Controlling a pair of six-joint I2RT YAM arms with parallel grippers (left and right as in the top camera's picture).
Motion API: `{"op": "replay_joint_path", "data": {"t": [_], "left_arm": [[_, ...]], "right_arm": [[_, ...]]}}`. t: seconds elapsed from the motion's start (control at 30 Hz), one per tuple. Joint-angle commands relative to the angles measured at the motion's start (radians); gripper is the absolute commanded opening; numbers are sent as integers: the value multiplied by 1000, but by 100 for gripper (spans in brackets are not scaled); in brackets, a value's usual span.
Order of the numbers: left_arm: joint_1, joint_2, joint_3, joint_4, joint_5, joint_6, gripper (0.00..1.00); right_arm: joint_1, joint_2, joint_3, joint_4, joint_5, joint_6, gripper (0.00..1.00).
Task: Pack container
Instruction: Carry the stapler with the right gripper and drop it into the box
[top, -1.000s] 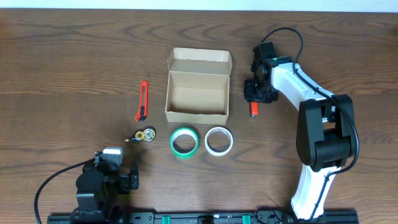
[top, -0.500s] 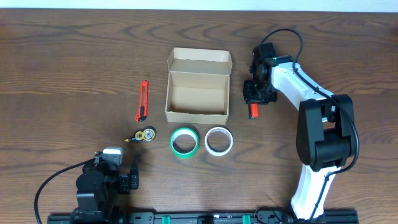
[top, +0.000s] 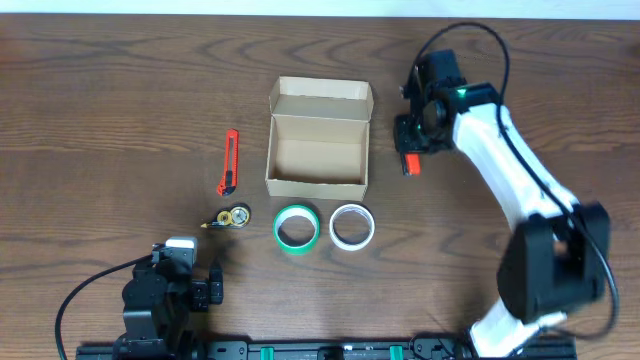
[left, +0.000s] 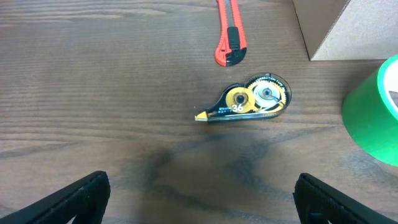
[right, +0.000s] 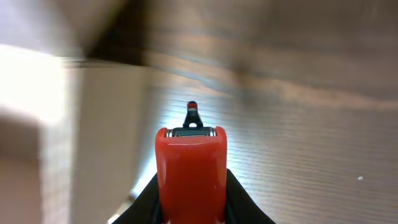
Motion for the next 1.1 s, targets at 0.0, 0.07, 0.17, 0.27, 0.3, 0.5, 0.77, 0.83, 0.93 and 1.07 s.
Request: {"op": "replay_joint_path", "data": {"t": [0.0, 0.07, 0.17, 0.27, 0.3, 0.5, 0.77, 0.83, 0.93, 1.07], "left_arm": [[8, -6, -5, -3, -18, 9, 95], [8, -6, -5, -3, -19, 10, 95], [8, -6, -5, -3, -19, 9, 95], [8, -6, -5, -3, -19, 9, 95], [8, -6, -5, -3, -19, 9, 95], [8, -6, -5, -3, -18, 10, 95], [8, -6, -5, -3, -18, 9, 95], [8, -6, -5, -3, -19, 9, 95], [8, -6, -5, -3, -18, 9, 95], [8, -6, -5, -3, -18, 10, 95]], "right_arm": [[77, -66, 30, -3, -20, -77, 18], [121, -71, 50, -5, -19, -93, 21], [191, -61, 95, 3, -11, -118, 25], [246, -37, 137, 19, 21, -142, 26], [265, -21, 154, 24, 32, -158, 27], [324, 96, 236, 24, 53, -185, 26], [329, 195, 245, -9, 54, -235, 25], [329, 202, 245, -8, 69, -240, 24], [328, 192, 252, -2, 82, -240, 38], [326, 143, 263, -40, 82, -240, 76]]}}
